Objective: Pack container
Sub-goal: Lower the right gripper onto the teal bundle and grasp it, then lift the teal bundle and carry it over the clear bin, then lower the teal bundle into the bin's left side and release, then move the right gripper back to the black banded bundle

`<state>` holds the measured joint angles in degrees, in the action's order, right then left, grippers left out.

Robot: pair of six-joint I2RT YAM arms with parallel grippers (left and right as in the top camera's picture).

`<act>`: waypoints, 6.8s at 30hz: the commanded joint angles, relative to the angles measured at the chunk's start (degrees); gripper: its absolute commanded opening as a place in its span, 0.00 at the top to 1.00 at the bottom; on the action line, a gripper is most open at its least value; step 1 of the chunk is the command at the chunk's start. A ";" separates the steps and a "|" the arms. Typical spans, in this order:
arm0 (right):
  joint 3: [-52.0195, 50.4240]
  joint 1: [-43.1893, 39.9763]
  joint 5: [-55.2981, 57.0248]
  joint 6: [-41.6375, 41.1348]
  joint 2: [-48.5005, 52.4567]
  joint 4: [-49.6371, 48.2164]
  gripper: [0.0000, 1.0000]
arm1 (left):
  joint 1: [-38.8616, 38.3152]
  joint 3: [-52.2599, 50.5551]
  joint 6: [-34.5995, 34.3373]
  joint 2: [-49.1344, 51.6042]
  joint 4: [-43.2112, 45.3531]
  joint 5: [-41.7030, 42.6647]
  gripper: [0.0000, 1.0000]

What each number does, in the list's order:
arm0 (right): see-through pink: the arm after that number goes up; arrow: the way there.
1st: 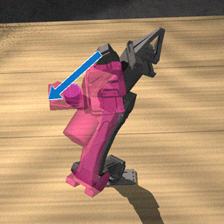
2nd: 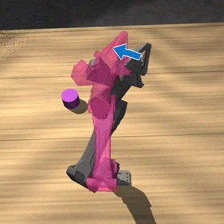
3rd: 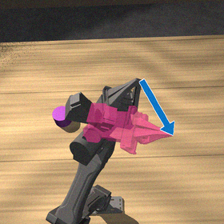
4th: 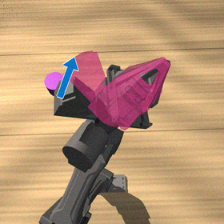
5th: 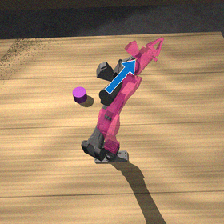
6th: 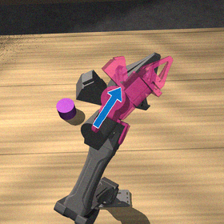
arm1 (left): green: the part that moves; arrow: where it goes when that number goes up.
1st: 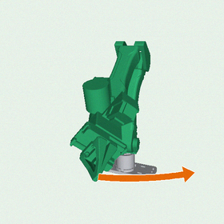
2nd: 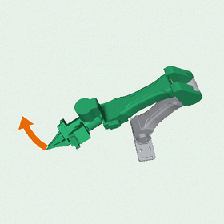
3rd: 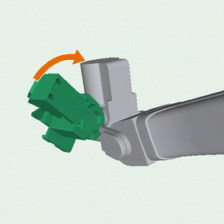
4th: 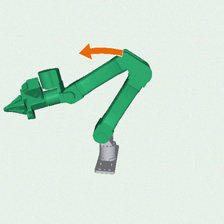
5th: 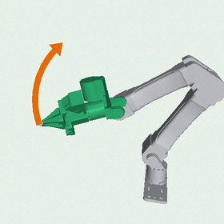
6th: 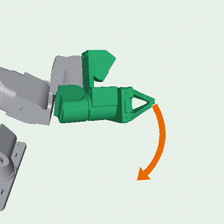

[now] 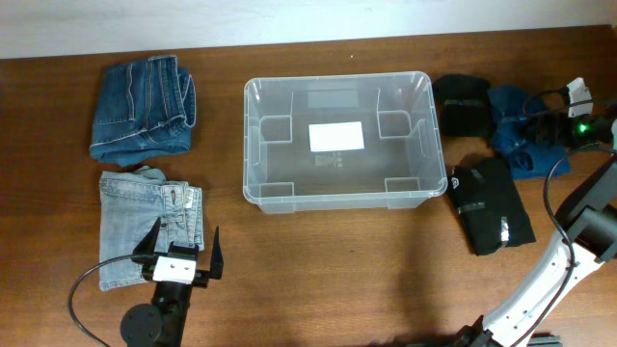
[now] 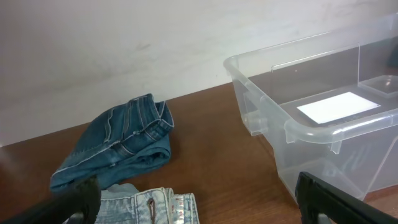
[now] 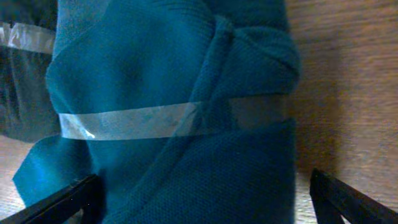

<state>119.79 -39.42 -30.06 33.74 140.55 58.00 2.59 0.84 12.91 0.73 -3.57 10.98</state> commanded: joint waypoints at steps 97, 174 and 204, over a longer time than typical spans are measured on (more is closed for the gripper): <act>-4.90 68.39 19.76 -74.73 -11.56 -3.02 0.90 | 0.09 -0.33 0.90 -0.39 0.02 0.66 0.01; 28.13 48.37 44.50 -50.25 -21.97 37.35 0.11 | 0.09 -0.33 0.90 -0.39 0.02 0.66 0.01; -29.46 14.99 24.22 -41.53 -26.95 22.82 0.93 | 0.09 -0.33 0.90 -0.39 0.02 0.66 0.01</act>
<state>95.85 -24.60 -5.50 -8.08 114.98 83.92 2.61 0.84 12.91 0.73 -3.57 10.98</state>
